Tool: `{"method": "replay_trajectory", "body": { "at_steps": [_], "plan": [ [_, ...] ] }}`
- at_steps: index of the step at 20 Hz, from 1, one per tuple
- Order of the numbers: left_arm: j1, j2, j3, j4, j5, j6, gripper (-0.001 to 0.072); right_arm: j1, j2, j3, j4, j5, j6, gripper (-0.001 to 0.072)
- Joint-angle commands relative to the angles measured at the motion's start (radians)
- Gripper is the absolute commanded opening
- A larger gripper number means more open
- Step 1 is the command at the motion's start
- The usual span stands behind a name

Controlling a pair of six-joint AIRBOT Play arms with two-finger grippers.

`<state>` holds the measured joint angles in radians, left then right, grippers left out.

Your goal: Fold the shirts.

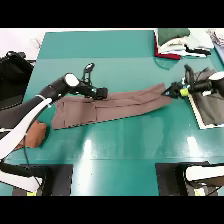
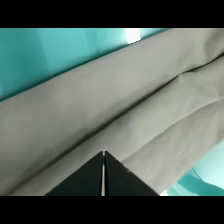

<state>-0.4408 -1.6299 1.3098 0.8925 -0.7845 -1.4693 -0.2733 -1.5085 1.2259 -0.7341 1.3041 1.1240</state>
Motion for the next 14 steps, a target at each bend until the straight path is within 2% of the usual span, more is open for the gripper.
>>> {"method": "replay_trajectory", "body": {
  "at_steps": [1, 7, 10, 14],
  "plan": [
    [-0.050, -0.116, 0.099, -0.003, -0.009, -0.021, 0.0024, 0.079, 0.116, 0.143, 0.008, 0.024, 0.058, 0.0017],
    [-0.056, -0.167, 0.119, -0.018, -0.015, -0.023, 0.0024, 0.301, 0.176, 0.361, 0.006, 0.020, 0.135, 0.0018],
    [-0.056, -0.167, 0.121, -0.018, 0.003, -0.027, 0.0024, 0.401, 0.171, 0.413, 0.006, -0.025, 0.160, 0.0018],
    [0.010, -0.119, 0.196, 0.042, -0.080, -0.025, 0.0023, 0.534, 0.169, 0.425, 0.010, -0.134, 0.167, 0.0017]
  ]
}}
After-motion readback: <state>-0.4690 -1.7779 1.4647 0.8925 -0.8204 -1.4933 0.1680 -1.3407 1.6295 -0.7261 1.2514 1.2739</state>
